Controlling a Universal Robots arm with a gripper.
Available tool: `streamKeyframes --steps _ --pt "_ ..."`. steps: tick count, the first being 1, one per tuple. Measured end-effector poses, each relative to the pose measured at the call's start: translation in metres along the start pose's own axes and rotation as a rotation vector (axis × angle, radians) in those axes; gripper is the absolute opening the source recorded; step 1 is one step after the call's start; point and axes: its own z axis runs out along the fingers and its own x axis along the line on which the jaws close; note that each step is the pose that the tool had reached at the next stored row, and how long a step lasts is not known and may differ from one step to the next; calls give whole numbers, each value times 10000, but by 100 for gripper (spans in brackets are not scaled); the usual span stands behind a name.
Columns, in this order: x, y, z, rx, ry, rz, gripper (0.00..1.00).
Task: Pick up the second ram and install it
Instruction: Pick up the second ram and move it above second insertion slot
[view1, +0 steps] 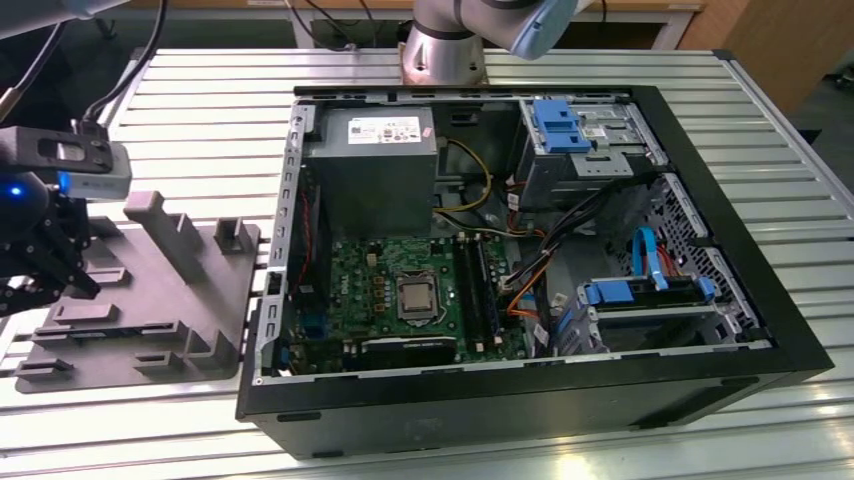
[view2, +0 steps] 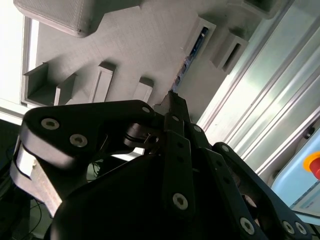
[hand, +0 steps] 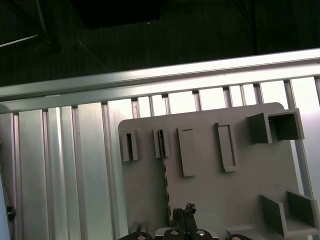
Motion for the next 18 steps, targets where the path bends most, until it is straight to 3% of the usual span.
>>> streamKeyframes --steps 18 --pt "1 -2 55 0 0 -25 11"
